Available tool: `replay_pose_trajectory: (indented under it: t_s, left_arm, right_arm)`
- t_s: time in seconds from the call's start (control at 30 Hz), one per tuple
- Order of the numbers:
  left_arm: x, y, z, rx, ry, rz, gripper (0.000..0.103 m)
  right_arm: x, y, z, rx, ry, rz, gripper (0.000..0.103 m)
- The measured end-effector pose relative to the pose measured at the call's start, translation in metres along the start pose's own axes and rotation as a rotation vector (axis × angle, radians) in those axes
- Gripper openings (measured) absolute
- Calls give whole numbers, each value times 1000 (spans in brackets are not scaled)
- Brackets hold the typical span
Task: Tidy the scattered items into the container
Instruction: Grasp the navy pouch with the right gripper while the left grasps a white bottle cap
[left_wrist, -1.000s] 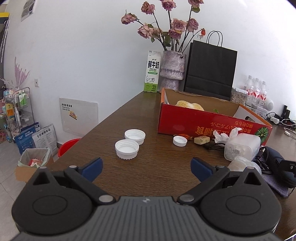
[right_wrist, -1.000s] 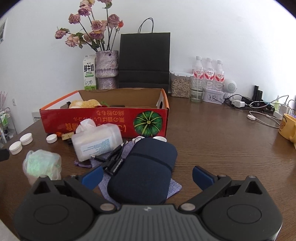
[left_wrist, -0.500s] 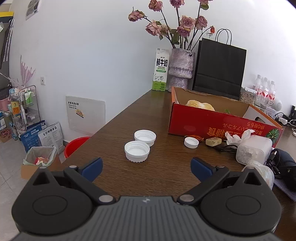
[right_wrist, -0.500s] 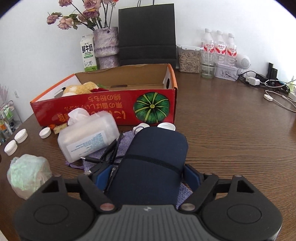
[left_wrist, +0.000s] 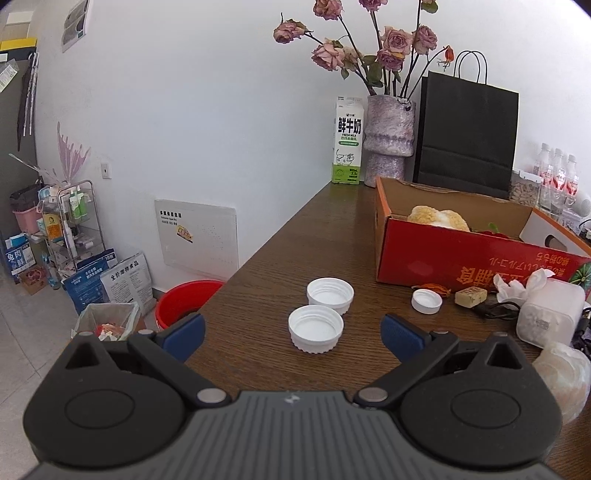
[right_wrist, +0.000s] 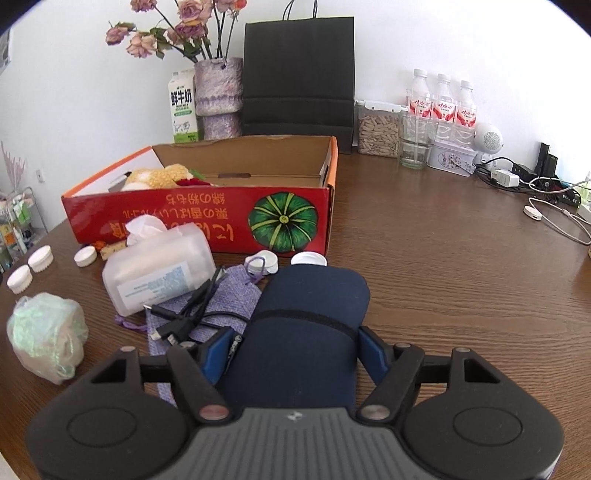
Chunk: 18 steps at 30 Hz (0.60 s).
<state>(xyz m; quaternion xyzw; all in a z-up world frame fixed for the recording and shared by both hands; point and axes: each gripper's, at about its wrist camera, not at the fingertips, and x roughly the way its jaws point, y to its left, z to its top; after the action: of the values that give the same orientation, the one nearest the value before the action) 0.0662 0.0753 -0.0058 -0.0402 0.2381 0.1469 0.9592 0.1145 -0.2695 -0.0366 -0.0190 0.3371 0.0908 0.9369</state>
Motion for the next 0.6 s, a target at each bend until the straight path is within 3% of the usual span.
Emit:
replay_pose_trajectory:
  t_s: [0.5,0.6]
  left_arm:
    - [56,-1,9,88,132,23,103]
    - [57,-2,8,90,134,5,84]
  right_arm:
    - [11,-3,6,8,8,-38,76]
    - [10,-3,6,4,2,-37,71]
